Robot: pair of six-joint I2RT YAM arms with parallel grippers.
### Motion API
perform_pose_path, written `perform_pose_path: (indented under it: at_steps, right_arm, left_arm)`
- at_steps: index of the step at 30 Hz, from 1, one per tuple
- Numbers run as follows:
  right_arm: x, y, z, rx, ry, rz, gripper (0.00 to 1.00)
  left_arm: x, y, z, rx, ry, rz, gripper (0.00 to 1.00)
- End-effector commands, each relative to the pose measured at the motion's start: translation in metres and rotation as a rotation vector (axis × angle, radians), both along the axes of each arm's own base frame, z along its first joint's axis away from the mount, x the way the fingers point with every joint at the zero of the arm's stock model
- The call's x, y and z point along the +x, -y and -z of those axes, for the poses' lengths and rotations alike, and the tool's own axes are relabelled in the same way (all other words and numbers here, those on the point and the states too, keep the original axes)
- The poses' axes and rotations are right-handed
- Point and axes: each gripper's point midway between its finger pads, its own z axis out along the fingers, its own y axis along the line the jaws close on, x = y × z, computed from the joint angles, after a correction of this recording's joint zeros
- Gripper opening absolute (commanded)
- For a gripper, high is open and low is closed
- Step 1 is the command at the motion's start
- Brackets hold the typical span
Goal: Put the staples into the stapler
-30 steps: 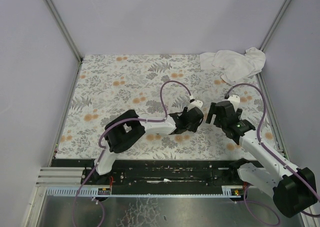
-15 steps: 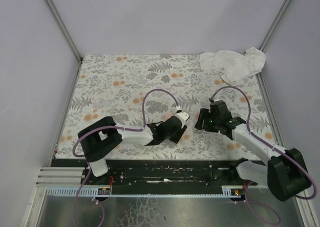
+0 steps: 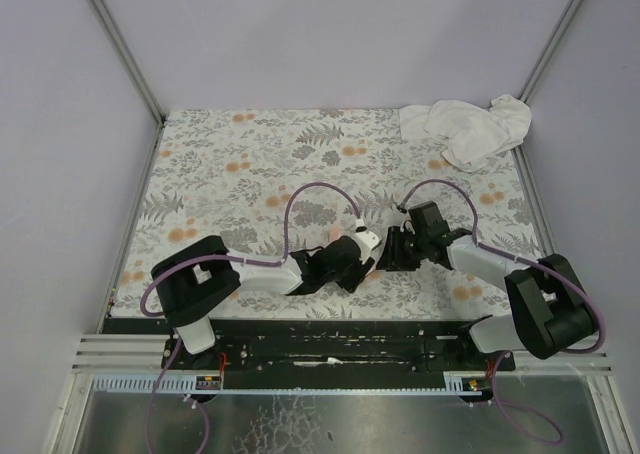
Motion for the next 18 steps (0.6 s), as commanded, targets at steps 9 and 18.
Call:
perform_pose_path:
  at_steps: [9, 18]
  right_arm:
    - [0.0131, -0.0132, -0.0095, 0.05, 0.043, -0.054, 0.35]
    - [0.009, -0.0164, -0.0058, 0.064, 0.021, -0.08, 0.3]
  left_arm:
    - [-0.0063, 0.0172, -0.0053, -0.018, 0.057, 0.055, 0.42]
    - [-0.0094, 0.0187, -0.0045, -0.006, 0.067, 0.063, 0.41]
